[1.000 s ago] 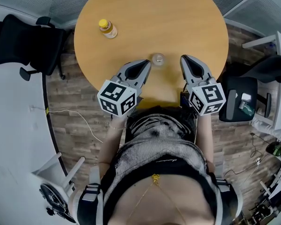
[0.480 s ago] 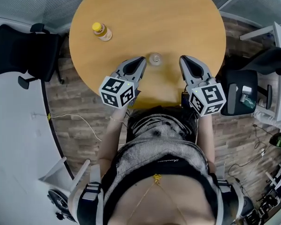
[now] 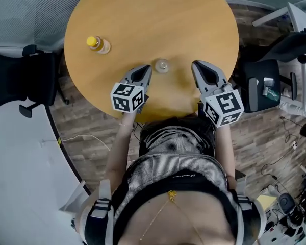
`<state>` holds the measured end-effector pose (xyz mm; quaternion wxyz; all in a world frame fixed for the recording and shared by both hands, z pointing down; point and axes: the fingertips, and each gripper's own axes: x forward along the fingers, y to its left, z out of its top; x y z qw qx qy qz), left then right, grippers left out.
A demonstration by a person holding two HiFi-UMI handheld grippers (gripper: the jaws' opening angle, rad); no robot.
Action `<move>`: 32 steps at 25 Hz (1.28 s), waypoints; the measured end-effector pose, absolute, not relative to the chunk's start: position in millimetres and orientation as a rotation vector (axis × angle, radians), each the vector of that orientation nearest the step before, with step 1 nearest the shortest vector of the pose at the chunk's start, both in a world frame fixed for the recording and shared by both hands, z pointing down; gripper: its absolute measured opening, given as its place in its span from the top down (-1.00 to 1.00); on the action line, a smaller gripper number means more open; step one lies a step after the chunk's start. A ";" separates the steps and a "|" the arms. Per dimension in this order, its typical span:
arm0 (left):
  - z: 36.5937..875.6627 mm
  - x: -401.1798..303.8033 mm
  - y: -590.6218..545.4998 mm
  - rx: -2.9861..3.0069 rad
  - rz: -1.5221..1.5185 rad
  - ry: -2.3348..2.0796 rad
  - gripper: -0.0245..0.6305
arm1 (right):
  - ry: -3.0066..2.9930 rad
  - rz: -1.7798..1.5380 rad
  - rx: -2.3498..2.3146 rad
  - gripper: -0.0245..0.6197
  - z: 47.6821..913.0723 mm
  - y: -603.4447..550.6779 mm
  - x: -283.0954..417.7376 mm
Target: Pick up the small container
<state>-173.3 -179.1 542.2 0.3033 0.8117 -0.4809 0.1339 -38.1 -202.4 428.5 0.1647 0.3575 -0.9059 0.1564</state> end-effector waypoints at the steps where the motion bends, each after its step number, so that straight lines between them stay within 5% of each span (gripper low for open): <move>1: 547.5 -171.3 -180.3 2.155 0.373 -1.259 0.87 | -2.573 0.449 1.032 0.85 429.8 -203.4 -35.6; 32: 595.9 -141.8 -172.7 2.197 0.586 -1.099 0.86 | -2.509 0.500 1.160 0.85 440.4 -201.8 -3.9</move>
